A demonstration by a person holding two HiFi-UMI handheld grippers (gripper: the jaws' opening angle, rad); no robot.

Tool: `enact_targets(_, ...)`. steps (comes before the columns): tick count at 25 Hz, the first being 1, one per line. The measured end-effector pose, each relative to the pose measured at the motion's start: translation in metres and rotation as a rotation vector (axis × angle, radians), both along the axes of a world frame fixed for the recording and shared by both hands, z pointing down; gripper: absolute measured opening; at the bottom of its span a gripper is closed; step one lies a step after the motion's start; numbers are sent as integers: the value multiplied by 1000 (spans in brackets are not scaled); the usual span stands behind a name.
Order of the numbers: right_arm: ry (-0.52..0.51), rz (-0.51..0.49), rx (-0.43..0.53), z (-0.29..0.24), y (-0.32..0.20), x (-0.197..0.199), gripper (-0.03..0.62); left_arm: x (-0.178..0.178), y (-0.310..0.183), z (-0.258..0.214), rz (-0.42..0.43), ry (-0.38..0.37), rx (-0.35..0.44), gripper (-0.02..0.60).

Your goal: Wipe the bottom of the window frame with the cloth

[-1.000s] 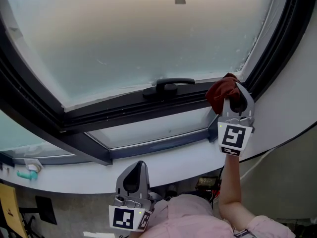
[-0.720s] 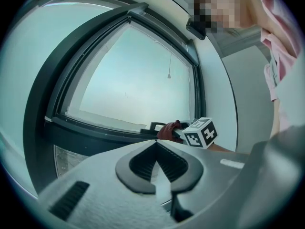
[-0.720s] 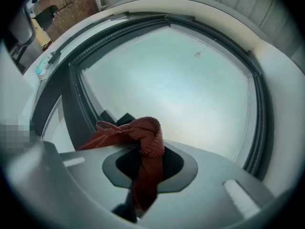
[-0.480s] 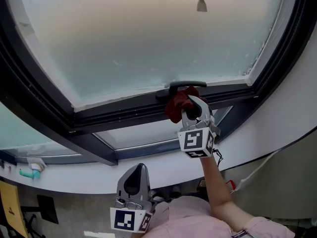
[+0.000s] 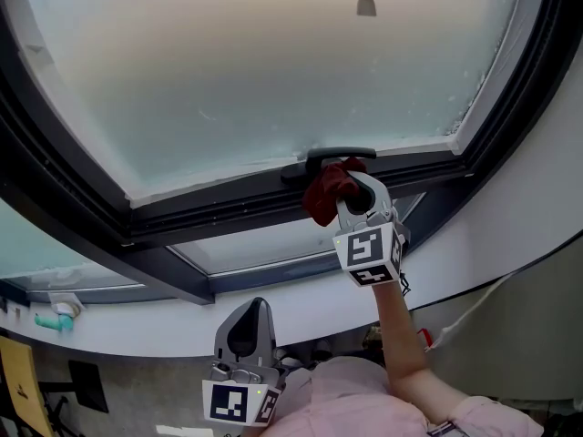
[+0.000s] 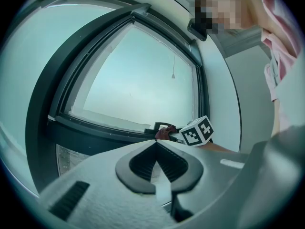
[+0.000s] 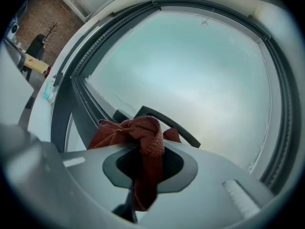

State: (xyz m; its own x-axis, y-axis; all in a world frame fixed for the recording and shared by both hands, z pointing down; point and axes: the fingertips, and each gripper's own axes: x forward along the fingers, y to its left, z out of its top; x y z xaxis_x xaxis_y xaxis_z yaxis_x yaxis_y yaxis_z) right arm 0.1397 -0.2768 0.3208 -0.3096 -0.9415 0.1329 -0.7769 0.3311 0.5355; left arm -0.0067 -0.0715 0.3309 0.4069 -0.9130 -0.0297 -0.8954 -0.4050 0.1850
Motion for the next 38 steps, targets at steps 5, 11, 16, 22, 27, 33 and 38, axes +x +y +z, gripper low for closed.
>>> enact_targets(5, -46, 0, -48, 0, -4, 16, 66, 7, -2, 1, 6, 0, 0, -5)
enact_targets(11, -67, 5, -67, 0, -7, 29, 67, 13, -4, 0, 2, -1, 2, -5)
enact_targets(16, -78, 11, -70, 1, -9, 39, 66, 18, -4, 1, -1, -6, -3, -5)
enact_targets(22, -80, 12, -66, 1, -10, 49, 66, 27, -4, 0, 4, -7, 2, -5)
enact_targets(27, -79, 16, -70, 0, -11, 57, 66, 33, -5, 0, 4, -10, -1, -5)
enact_targets(33, -87, 15, -71, 1, -12, 66, 66, 41, -5, -1, 5, -10, 5, -5)
enact_targets(38, -88, 7, -72, 1, -13, 70, 66, 48, -5, -2, -1, -13, 8, -5)
